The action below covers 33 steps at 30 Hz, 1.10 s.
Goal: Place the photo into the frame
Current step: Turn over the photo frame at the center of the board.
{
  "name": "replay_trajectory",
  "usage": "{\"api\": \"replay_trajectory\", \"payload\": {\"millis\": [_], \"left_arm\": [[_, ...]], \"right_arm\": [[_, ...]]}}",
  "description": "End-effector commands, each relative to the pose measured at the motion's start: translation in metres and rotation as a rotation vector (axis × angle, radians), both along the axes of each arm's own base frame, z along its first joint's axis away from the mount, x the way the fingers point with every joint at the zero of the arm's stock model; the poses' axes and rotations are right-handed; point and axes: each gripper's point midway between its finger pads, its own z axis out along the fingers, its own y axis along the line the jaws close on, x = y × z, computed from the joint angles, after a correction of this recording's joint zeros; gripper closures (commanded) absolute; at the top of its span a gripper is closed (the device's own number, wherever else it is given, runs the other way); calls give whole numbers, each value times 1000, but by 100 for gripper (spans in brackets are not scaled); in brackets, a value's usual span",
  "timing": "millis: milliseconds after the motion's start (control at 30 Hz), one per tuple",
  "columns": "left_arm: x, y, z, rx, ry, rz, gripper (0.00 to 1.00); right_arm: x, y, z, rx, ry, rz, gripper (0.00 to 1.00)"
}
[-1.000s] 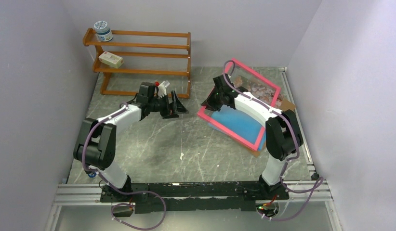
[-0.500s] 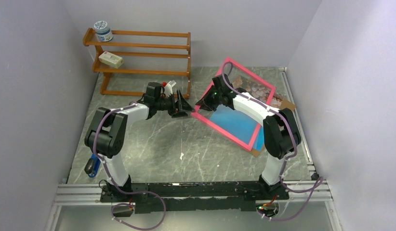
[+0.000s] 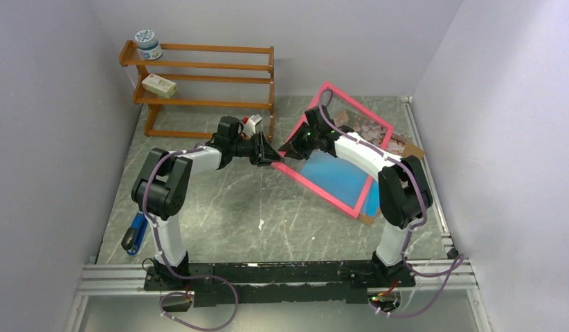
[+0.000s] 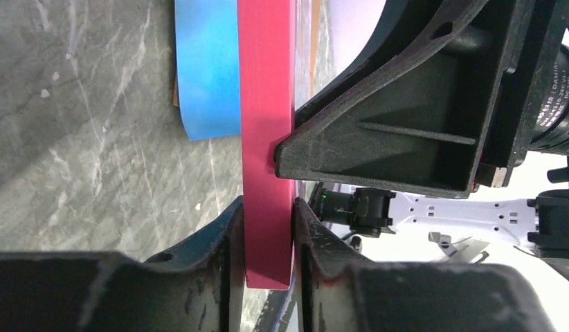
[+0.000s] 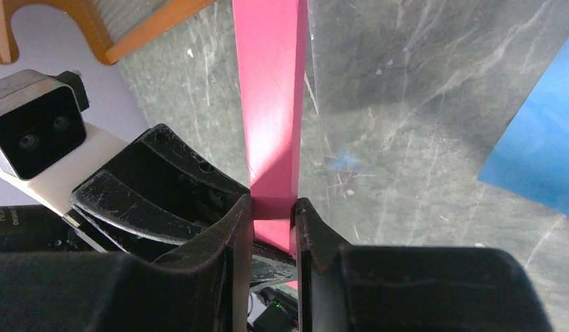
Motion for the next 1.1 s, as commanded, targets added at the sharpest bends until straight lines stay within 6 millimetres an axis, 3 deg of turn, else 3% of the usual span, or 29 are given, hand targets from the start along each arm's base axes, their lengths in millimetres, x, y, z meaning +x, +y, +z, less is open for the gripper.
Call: {"api": "replay_trajectory", "payload": {"millis": [0,67,100,233,333,567,733,900,1067], "left_arm": [[4,-7,16,-49,-60,-32,80],[5,-7,19,-51,-71,-31,96],[7,-6,20,-45,-81,-23,97],[14,-1,23,17,-134,10,97],[22,7,29,93,-182,52,97],[40,25,39,234,-262,119,97],[51,42,50,345,-347,143,97],[45,40,90,335,-489,64,97],[40,40,124,356,-581,38,97]], "right_arm": [[13,10,43,62,-102,20,80],[12,4,37,24,-93,15,78],[13,1,35,4,-89,12,76],[8,-18,27,-69,-64,-12,58],[6,-34,31,-98,-85,-30,42],[2,-71,46,-135,-164,-54,32],[-5,-136,36,-300,-157,-169,31],[-36,-212,7,-521,-53,-337,31],[-78,-252,-27,-645,55,-422,30]]}}
